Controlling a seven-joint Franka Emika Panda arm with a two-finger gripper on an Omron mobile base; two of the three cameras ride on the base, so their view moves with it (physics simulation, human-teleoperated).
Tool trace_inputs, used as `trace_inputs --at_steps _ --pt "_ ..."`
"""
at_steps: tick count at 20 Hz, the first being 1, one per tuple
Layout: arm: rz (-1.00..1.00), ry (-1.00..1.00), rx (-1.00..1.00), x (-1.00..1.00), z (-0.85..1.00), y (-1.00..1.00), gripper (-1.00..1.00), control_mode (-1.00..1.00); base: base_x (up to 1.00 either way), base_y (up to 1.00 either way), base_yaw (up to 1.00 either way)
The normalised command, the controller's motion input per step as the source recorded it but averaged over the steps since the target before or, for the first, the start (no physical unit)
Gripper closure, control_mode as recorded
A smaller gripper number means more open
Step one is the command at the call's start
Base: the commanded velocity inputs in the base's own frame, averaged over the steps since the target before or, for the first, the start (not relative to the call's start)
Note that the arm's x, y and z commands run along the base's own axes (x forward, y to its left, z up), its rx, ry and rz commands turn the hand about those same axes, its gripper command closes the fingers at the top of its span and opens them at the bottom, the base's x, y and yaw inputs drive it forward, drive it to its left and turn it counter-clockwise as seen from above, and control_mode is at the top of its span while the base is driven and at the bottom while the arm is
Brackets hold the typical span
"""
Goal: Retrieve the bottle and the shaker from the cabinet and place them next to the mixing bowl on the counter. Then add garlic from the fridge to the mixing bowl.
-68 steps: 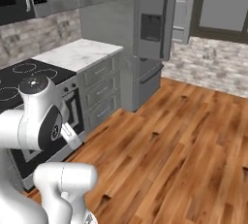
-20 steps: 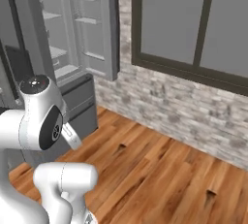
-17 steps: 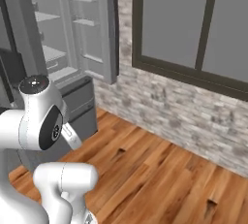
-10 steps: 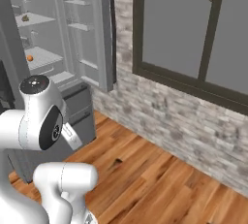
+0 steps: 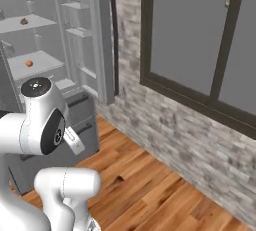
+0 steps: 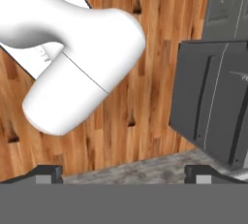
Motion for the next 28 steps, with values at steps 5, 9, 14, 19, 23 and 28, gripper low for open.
trace_inputs --at_steps 5,9,14,19,23,28 --pt "0.0 0.0 0.0 0.0 0.0 0.0 -1.0 1.0 0.5 -0.19 0.29" --pt "0.0 0.0 0.0 0.0 0.0 0.0 -1.0 1.0 0.53 -0.17 0.31" --pt "0.0 0.0 0.0 0.0 0.0 0.0 -1.0 1.0 0.5 -0.12 0.34" --pt "0.0 0.0 0.0 0.0 0.0 0.0 -1.0 1.0 0.54 -0.07 0.34" --pt "0.0 0.0 0.0 0.0 0.0 0.0 -1.0 1.0 0.53 -0.03 0.32" --pt "0.0 0.0 0.0 0.0 0.0 0.0 -1.0 1.0 0.51 0.0 0.29"
